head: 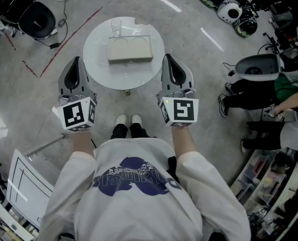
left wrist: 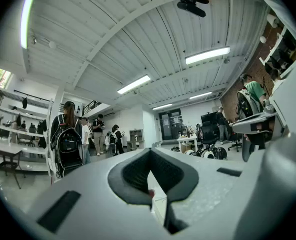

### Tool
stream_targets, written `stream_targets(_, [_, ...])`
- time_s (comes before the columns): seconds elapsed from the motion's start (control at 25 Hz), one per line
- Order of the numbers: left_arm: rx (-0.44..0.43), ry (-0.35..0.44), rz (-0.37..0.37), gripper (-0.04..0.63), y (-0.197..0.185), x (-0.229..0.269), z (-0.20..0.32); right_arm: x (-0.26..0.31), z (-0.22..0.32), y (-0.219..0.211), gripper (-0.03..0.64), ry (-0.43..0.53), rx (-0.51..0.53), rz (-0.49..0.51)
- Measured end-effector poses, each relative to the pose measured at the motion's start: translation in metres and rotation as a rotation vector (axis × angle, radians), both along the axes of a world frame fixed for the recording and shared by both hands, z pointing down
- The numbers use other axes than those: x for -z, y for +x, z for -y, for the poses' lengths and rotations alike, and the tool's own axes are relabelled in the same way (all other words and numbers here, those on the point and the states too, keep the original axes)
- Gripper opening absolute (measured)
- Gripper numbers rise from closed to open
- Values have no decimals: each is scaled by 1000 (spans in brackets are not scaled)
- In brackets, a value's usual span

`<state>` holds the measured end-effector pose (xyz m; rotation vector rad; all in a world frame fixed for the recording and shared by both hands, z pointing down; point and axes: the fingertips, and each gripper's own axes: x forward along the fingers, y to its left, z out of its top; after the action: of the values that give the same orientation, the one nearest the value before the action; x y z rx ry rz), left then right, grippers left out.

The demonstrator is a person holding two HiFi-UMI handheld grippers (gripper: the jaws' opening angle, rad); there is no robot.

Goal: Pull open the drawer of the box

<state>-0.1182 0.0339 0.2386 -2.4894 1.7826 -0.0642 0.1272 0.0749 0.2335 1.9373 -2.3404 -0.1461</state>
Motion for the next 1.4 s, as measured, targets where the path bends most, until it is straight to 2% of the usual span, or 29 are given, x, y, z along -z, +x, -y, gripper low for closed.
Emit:
stream_targets(0.64, [-1, -32, -7, 6, 0, -9, 2, -8, -1, 2, -3, -27, -12, -43])
stream_targets(0.72, [-2, -50, -21, 6, 1, -12, 1, -10, 0, 4, -3, -34, 5, 9])
stream_targets(0.88, [-11, -99, -67, 7, -2, -17, 3, -7, -1, 12, -3, -18, 51, 199])
stream_targets(1.0, [-2, -130, -74, 8, -7, -19, 2, -8, -1, 18, -2, -24, 53, 246])
stream_targets(1.08, [-5, -152, -63, 15, -8, -21, 3, -7, 0, 21, 47, -23, 49, 258])
stream_targets(1.24, [-14, -184, -68, 128, -6, -25, 4, -6, 1, 21, 153, -16, 42, 236])
stream_targets(1.4, [-13, -202, -77, 149, -5, -29, 5, -7, 2, 19, 207, -18, 47, 207])
